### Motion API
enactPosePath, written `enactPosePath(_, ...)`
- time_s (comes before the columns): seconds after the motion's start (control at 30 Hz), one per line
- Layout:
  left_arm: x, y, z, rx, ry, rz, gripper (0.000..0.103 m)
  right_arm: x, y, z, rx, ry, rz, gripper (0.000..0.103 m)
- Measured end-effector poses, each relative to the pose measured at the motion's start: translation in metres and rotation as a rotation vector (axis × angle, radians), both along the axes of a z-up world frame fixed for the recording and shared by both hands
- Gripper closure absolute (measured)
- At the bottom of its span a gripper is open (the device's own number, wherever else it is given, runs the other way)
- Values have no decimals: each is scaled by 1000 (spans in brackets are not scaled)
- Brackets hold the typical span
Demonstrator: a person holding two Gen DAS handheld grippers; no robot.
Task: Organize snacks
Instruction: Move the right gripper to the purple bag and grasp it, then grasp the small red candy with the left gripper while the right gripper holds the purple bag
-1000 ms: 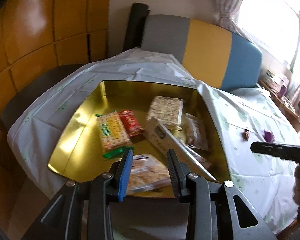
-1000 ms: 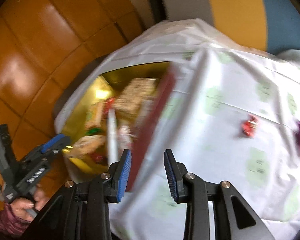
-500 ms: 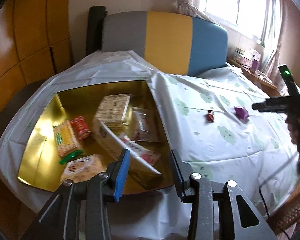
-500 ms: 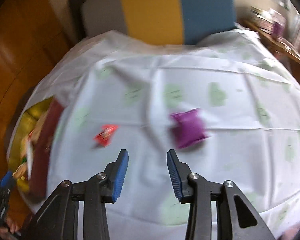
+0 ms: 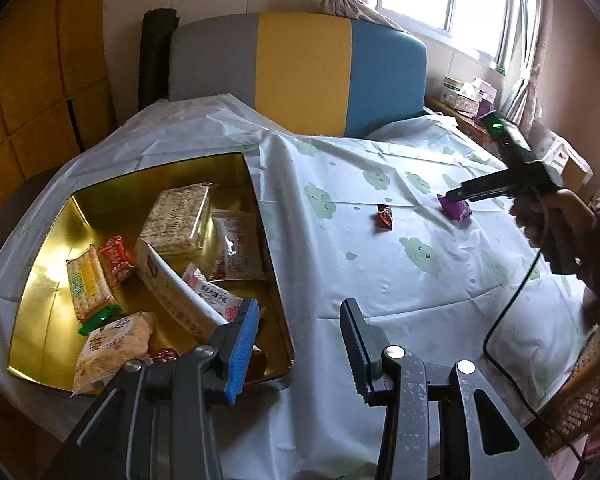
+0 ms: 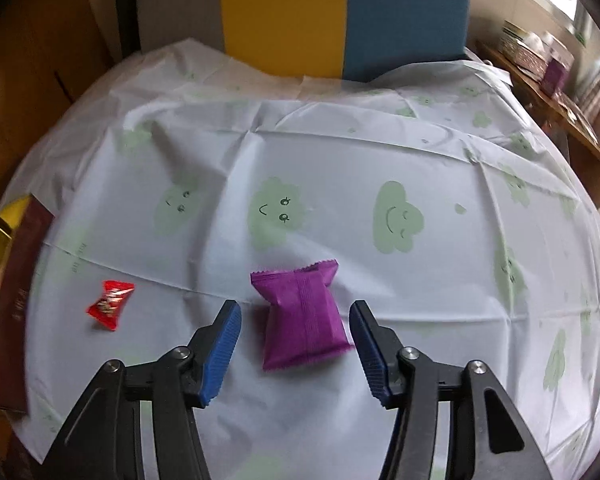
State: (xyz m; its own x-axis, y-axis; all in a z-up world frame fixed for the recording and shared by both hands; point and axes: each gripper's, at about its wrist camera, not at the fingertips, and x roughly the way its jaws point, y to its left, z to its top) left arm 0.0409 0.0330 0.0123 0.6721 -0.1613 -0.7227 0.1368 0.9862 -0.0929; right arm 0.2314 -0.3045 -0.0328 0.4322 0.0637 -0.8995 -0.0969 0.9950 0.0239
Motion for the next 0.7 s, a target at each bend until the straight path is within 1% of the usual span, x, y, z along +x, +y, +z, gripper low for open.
enactPosePath(0.1, 1, -4, 0, 1, 1, -12, 60, 12, 3, -15, -65, 33, 2, 46)
enactPosePath(0.13, 1, -6, 0, 4, 1, -16, 60, 14, 3, -21, -78, 39, 3, 58)
enactPosePath(0.17, 0, -7, 0, 3, 0, -21, 60, 16, 2, -24, -80, 46, 1, 63)
enactPosePath(0.23, 1, -10, 1, 1, -1, -30, 60, 14, 0, -25, -74, 38, -7, 65)
enactPosePath(0.33, 5, -17, 1, -5, 0, -46, 60, 4, 2, -18, -108, 30, 9, 66)
enactPosePath(0.4, 9, -22, 2, -6, 4, -57, 60, -7, 4, -14, -124, 43, 20, 65)
enactPosePath(0.47, 14, -27, 1, -25, 21, -66, 60, -19, 7, -11, -108, 72, 36, 65)
enactPosePath(0.53, 20, -33, -1, -39, 37, -74, 60, -31, 11, -13, -110, 87, 56, 65)
enactPosePath(0.6, 26, -39, -2, -32, 52, -75, 60, -40, 16, -21, -129, 104, 75, 65)
enactPosePath(0.7, 34, -50, -5, -32, 62, -85, 60, -41, 15, -27, -132, 116, 74, 65)
